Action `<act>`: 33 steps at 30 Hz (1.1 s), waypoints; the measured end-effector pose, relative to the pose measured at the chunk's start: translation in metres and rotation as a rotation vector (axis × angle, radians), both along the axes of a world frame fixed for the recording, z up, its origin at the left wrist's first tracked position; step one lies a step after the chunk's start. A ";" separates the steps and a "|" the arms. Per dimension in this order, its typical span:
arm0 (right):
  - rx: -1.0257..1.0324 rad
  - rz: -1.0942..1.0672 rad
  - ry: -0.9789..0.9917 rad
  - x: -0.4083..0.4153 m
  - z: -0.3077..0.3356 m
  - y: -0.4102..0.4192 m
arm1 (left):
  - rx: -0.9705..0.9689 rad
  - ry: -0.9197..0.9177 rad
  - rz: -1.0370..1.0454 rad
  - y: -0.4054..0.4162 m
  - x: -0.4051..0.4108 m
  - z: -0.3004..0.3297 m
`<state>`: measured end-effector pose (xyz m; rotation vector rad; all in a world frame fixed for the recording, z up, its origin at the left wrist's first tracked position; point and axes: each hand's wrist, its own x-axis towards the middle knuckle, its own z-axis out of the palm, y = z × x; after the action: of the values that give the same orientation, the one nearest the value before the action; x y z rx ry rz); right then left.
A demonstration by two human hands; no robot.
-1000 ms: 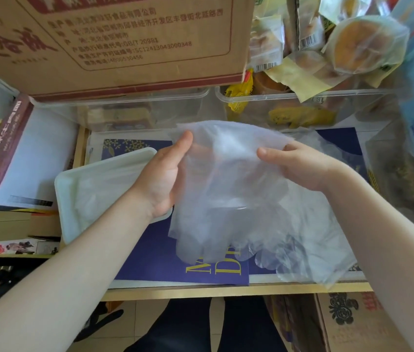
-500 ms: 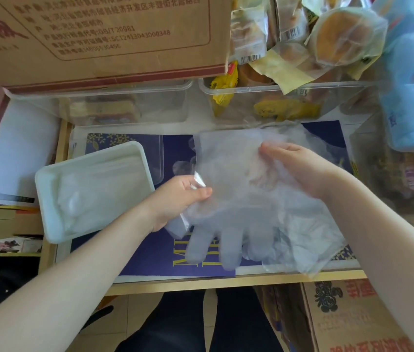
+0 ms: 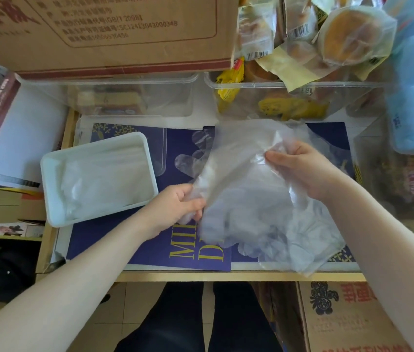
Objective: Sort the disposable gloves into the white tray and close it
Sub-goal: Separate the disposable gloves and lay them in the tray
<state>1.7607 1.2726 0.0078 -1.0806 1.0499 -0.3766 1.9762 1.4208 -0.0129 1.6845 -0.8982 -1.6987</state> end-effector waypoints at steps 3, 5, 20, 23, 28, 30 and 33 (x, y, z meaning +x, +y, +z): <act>0.003 0.027 0.017 -0.006 -0.002 0.005 | -0.022 0.104 0.014 -0.006 0.007 0.010; 0.013 0.074 0.017 -0.009 0.001 0.009 | -0.007 0.183 -0.001 -0.013 0.006 0.016; 0.044 -0.039 0.045 -0.033 0.000 0.024 | -0.115 0.029 0.355 -0.022 -0.027 0.014; 0.004 -0.093 -0.024 -0.030 -0.002 0.027 | -0.165 0.017 0.394 -0.021 -0.033 0.013; 0.012 -0.012 0.003 -0.026 -0.002 0.036 | -0.210 0.044 0.418 -0.022 -0.034 0.017; 0.005 -0.027 -0.004 -0.024 0.001 0.036 | -0.217 0.072 0.413 -0.022 -0.031 0.019; 0.039 -0.094 -0.143 -0.024 0.004 0.033 | -0.246 0.075 0.365 -0.022 -0.026 0.023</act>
<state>1.7367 1.3059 0.0116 -0.9570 0.9790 -0.4997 1.9499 1.3985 0.0098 1.5024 -0.6831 -1.3394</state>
